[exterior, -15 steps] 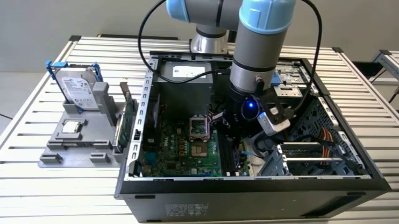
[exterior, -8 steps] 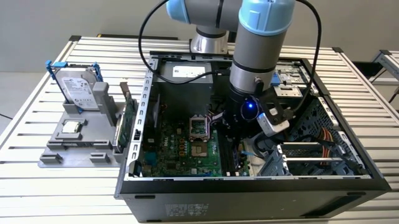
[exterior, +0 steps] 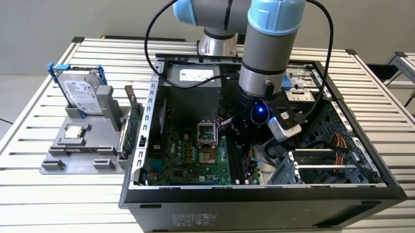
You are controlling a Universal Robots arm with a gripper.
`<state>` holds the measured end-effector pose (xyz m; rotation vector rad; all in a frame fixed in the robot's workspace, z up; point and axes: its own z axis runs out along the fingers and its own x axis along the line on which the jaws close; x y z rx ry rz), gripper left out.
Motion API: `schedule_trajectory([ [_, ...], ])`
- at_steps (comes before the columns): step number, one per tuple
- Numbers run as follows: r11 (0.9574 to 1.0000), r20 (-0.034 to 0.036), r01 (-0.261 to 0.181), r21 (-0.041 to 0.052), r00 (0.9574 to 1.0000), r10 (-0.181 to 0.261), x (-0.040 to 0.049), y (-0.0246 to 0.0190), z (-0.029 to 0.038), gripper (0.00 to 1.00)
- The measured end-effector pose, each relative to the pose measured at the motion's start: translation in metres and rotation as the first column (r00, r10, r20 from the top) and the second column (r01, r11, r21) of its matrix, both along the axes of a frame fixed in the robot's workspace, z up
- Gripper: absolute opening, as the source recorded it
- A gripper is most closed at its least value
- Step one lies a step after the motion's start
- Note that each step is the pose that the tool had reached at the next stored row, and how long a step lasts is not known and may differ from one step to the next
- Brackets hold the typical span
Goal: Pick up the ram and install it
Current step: 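Insert the ram into the slot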
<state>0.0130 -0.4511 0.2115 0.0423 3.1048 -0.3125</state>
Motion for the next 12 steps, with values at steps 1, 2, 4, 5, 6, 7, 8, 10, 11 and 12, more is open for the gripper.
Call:
schedule_trajectory([
  [1,1.0000,0.0000,0.000,-0.0009,1.0000,0.000,0.0000,0.0000,-0.0002,0.00],
  [2,1.0000,0.0000,0.000,-0.0013,1.0000,0.000,-0.0001,0.0000,-0.0002,0.00],
  [4,1.0000,0.0001,0.000,-0.0015,1.0000,0.000,0.0000,0.0000,-0.0003,0.00],
  [5,1.0000,0.0001,0.000,-0.0015,1.0000,0.000,0.0000,0.0000,-0.0003,0.00],
  [6,1.0000,0.0001,0.000,-0.0014,1.0000,0.000,0.0000,0.0000,-0.0003,0.00],
  [7,1.0000,0.0001,0.000,-0.0014,1.0000,0.000,0.0000,0.0000,-0.0003,0.00],
  [8,1.0000,0.0001,0.000,-0.0014,1.0000,0.000,0.0000,0.0000,-0.0003,0.00],
  [10,1.0000,0.0001,0.000,-0.0014,1.0000,0.000,0.0000,0.0000,-0.0004,0.00],
  [11,1.0000,0.0001,0.000,-0.0014,1.0000,0.000,0.0000,0.0000,-0.0004,0.00],
  [12,1.0000,0.0001,0.000,-0.0014,1.0000,0.000,0.0000,0.0000,-0.0004,0.00],
])
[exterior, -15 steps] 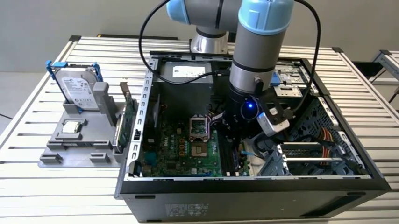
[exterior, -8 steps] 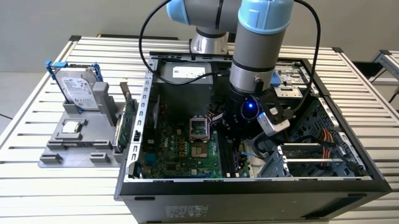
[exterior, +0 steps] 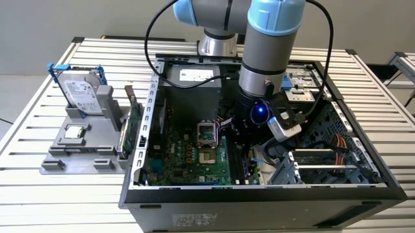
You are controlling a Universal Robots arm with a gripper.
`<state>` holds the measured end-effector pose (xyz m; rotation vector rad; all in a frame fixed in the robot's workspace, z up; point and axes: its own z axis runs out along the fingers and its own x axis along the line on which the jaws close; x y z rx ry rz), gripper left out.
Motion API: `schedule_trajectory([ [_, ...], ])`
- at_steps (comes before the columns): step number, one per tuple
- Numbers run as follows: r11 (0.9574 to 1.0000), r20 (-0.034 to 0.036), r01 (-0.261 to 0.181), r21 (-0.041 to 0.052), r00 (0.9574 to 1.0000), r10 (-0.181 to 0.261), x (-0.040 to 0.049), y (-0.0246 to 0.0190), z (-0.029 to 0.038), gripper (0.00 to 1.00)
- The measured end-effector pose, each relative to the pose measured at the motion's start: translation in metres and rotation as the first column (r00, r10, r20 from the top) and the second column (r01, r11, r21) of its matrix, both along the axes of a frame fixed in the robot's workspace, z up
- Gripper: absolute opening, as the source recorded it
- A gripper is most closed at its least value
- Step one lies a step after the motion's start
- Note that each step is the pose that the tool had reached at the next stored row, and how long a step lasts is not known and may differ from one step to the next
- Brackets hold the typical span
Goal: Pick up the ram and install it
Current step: 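Insert the ram into the slot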
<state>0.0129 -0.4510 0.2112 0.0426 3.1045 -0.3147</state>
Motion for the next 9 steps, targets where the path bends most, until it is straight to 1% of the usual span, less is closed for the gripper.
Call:
schedule_trajectory([
  [9,1.0000,0.0000,0.000,0.0001,1.0000,0.000,0.0000,0.0000,-0.0002,0.00],
])
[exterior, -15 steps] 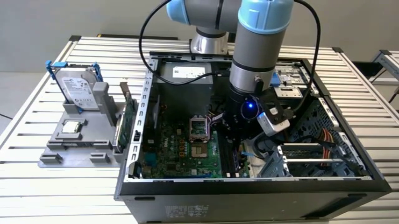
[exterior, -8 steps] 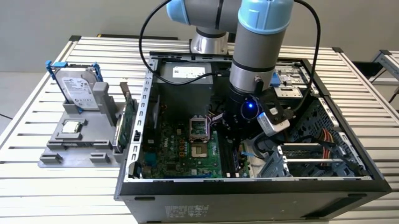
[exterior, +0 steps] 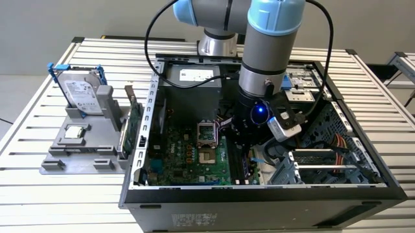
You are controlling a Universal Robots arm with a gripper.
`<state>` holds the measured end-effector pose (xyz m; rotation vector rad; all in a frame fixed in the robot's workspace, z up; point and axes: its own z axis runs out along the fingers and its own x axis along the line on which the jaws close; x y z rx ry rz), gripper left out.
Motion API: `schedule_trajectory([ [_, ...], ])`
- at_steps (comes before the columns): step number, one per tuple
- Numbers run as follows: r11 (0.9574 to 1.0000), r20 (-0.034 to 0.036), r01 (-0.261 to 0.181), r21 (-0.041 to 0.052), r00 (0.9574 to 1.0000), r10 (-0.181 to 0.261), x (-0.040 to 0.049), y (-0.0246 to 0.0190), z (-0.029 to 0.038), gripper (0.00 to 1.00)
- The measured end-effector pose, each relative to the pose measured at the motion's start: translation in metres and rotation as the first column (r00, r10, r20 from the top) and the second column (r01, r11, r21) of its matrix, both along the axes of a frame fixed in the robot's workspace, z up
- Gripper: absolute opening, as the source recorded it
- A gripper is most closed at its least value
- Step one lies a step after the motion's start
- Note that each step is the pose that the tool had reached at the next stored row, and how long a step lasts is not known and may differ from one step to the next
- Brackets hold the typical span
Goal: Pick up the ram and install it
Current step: 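Insert the ram into the slot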
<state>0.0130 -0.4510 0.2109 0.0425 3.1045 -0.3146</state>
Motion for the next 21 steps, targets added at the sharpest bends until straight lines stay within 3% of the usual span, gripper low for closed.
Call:
schedule_trajectory([
  [4,1.0000,-0.0002,0.000,-0.0007,1.0000,0.000,0.0000,-0.0001,-0.0039,0.00],
  [21,1.0000,0.0000,0.000,0.0000,1.0000,0.000,0.0001,0.0000,-0.0044,0.00],
])
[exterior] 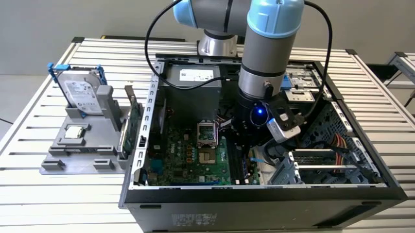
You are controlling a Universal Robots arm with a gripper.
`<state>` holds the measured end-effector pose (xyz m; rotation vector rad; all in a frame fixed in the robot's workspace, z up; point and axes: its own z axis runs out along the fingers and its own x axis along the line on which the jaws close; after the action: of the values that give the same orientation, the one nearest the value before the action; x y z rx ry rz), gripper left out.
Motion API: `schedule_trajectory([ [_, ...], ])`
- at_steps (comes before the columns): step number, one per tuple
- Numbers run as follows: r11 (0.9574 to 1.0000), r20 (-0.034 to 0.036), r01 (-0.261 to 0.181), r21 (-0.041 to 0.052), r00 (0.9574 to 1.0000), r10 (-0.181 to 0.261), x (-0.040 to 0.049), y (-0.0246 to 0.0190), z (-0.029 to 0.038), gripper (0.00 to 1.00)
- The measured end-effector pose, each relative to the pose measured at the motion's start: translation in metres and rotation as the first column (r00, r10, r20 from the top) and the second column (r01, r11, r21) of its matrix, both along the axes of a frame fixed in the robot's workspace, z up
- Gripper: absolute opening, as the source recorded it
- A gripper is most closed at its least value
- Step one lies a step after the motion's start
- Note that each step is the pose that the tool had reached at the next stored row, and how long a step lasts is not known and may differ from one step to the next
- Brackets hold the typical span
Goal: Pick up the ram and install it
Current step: 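Insert the ram into the slot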
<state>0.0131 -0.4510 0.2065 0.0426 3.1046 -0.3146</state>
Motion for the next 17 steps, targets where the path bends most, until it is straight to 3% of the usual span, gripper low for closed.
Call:
schedule_trajectory([
  [9,0.9999,-0.0001,-0.013,-0.0012,0.9999,0.013,0.0000,0.0000,-0.0002,0.00],
  [17,0.9981,0.0002,-0.062,-0.0006,0.9981,0.062,-0.0011,0.0001,-0.0005,0.00],
])
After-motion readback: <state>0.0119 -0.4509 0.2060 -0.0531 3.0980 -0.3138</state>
